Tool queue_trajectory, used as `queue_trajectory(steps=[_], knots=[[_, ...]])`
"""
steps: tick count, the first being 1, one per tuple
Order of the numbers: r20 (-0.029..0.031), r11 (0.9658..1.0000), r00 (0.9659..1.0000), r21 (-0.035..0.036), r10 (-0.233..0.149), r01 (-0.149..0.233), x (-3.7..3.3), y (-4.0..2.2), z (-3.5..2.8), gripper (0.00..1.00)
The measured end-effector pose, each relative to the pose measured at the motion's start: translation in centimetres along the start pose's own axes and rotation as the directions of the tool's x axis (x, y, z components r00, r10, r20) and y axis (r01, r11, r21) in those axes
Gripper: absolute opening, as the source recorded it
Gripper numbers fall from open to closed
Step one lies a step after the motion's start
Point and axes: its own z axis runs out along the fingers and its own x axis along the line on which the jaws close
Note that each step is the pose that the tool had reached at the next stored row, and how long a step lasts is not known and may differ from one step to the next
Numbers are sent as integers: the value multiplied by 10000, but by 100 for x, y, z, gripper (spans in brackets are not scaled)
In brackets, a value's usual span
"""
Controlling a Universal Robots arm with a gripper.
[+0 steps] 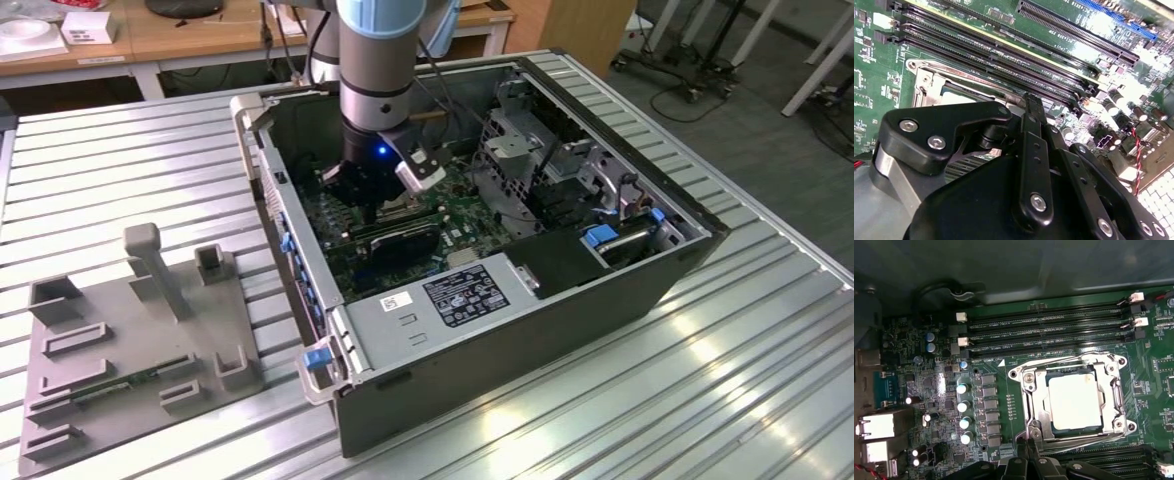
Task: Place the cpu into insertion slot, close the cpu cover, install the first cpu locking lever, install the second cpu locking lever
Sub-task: 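Install the second cpu locking lever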
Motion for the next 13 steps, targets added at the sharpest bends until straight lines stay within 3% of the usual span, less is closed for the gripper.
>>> queue_trajectory(steps=[6, 7, 11, 13], knots=[[-2, 10000, 10000, -28, -1, 1, -1, 0, 2, 11], [-8, 10000, 10000, -69, -2, 2, -1, -1, 1, 11], [-55, 9990, 10000, -452, -3, 1, -1, 0, 1, 11], [-62, 9986, 10000, -526, -3, -1, -1, 2, 3, 11]])
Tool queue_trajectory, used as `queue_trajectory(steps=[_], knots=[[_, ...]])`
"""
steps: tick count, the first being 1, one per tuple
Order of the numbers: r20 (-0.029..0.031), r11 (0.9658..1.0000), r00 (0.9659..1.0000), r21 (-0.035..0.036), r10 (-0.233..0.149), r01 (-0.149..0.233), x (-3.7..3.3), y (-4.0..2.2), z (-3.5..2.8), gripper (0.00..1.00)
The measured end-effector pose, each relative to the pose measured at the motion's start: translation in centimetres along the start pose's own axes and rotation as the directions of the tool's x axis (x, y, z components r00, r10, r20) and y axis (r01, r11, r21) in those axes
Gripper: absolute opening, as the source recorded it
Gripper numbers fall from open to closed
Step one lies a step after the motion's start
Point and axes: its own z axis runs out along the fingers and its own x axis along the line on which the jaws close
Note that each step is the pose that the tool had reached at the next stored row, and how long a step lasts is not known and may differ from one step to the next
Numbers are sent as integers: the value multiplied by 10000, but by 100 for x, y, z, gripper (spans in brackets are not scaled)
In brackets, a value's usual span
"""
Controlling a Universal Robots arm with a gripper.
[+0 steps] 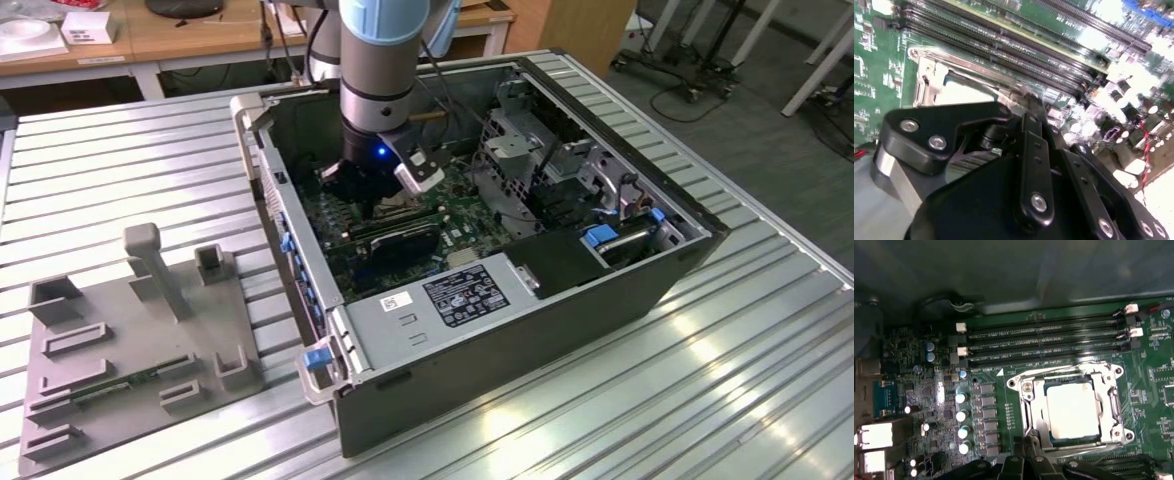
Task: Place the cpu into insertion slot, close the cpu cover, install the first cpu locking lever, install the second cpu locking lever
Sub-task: 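Install the second cpu locking lever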
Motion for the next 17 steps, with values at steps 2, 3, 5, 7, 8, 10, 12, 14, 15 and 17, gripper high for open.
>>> queue_trajectory(steps=[2, 3, 5, 7, 8, 10, 12, 14, 15, 17], knots=[[-7, 10000, 10000, -33, -1, 1, 0, -1, -2, 11], [-8, 10000, 10000, -50, -1, 1, 0, -1, -1, 11], [-10, 10000, 10000, -66, 0, 0, 0, -1, -1, 11], [-11, 10000, 10000, -66, -1, 1, 0, -1, -2, 11], [-11, 10000, 10000, -67, -1, 1, 0, -1, -2, 11], [-12, 10000, 10000, -66, 0, 0, 1, -1, -12, 11], [-10, 10000, 10000, -69, 6, -6, 1, 4, -42, 11], [-9, 10000, 10000, -68, 16, -16, 1, 11, -91, 11], [-8, 10000, 10000, -68, 22, -22, 2, 15, -119, 11], [-7, 10000, 10000, -69, 34, -35, 3, 23, -172, 11]])
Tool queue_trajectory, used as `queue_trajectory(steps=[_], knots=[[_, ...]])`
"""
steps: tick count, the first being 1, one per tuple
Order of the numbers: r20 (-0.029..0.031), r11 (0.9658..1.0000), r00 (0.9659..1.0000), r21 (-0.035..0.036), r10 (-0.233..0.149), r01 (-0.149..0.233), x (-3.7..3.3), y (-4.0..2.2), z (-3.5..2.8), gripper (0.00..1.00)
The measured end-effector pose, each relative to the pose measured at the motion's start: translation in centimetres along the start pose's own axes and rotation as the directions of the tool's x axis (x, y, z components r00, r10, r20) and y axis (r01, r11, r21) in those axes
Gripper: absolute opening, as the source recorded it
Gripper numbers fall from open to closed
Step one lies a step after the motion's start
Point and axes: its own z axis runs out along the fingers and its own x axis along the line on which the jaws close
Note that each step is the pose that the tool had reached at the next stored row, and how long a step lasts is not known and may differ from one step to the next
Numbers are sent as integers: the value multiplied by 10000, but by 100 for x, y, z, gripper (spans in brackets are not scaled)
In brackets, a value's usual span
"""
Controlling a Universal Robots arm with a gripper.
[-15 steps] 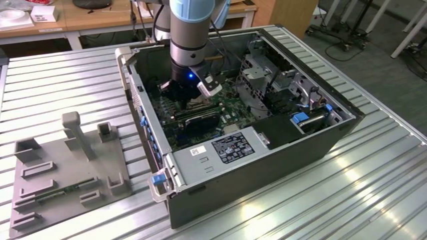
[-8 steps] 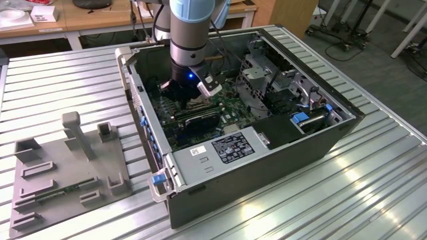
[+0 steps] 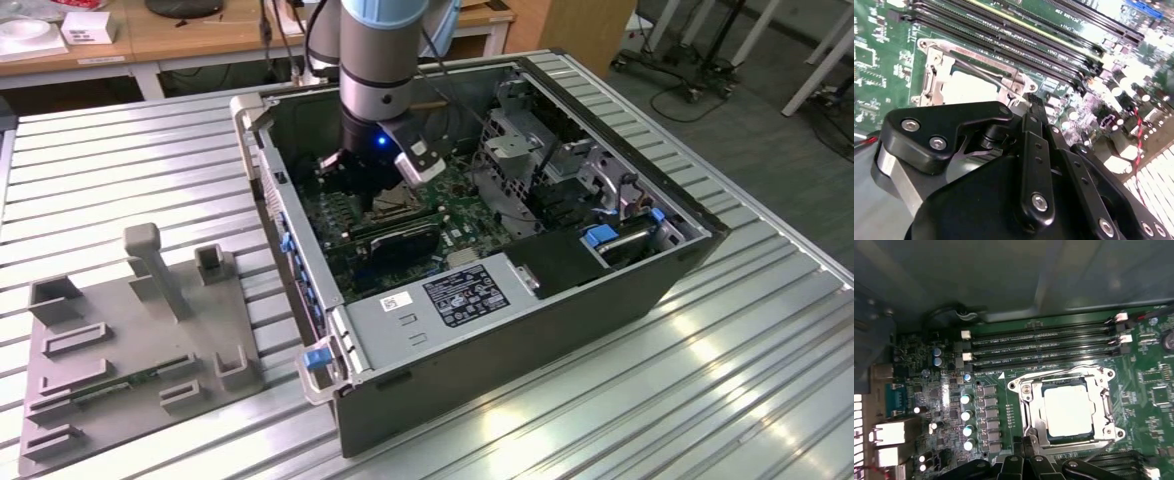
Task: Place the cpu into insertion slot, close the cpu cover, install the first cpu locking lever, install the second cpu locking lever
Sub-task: 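Install the second cpu locking lever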
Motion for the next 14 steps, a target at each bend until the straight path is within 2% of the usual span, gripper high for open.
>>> queue_trajectory(steps=[4, 9, 12, 14], knots=[[3, 10000, 10000, 1, 27, -27, 2, 17, -115, 11], [8, 10000, 10000, 13, 47, -47, 5, 32, -204, 11], [15, 10000, 10000, 53, 64, -64, -8, 43, -254, 11], [20, 9999, 10000, 79, 75, -75, -23, 49, -266, 11]])
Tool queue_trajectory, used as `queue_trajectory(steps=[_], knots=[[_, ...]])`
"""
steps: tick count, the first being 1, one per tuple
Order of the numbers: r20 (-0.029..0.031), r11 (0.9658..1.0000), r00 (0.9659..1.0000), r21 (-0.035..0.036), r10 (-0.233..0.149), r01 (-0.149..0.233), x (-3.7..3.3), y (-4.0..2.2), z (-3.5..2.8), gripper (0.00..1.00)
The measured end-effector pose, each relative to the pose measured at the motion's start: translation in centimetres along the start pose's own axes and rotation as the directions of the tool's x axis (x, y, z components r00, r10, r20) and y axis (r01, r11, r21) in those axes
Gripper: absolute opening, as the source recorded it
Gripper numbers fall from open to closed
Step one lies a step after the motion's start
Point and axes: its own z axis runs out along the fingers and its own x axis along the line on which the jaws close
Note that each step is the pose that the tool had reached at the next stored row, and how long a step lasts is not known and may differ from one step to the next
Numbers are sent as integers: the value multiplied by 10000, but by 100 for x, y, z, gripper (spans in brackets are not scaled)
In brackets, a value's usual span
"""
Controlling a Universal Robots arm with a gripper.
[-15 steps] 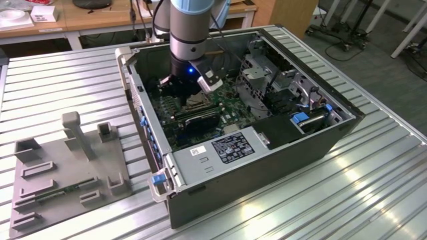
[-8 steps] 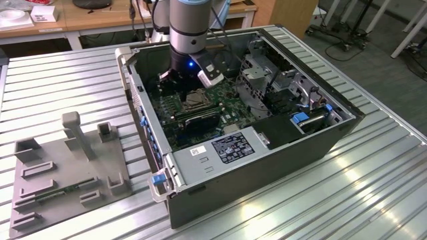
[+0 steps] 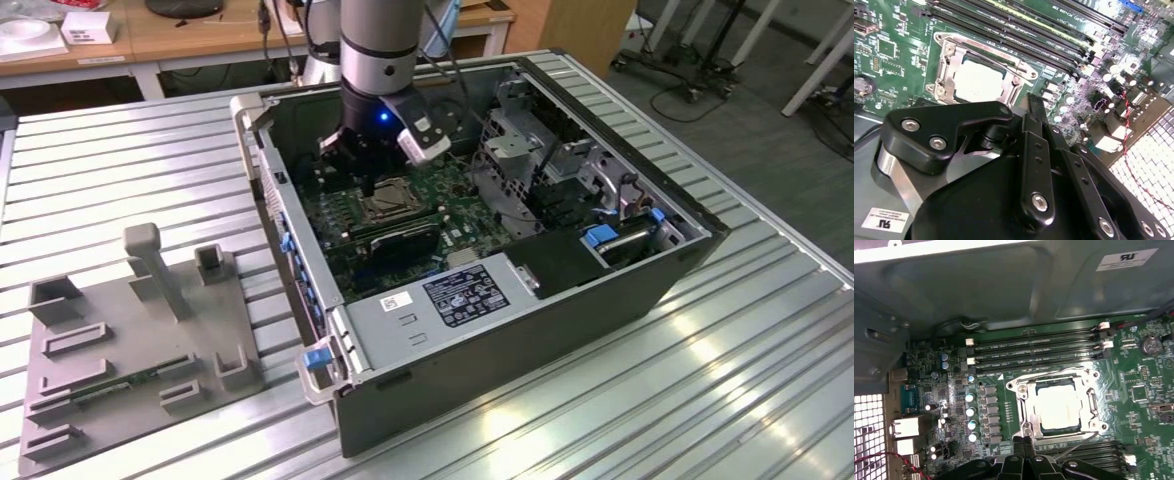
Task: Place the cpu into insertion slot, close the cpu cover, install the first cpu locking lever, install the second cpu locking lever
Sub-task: 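Install the second cpu locking lever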
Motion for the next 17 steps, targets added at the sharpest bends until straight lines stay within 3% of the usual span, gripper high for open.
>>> queue_trajectory(steps=[11, 17], knots=[[-27, 10000, 10000, 13, 20, -20, -240, 33, -7, 11], [-33, 10000, 10000, 12, 22, -22, -281, -18, -13, 11]])
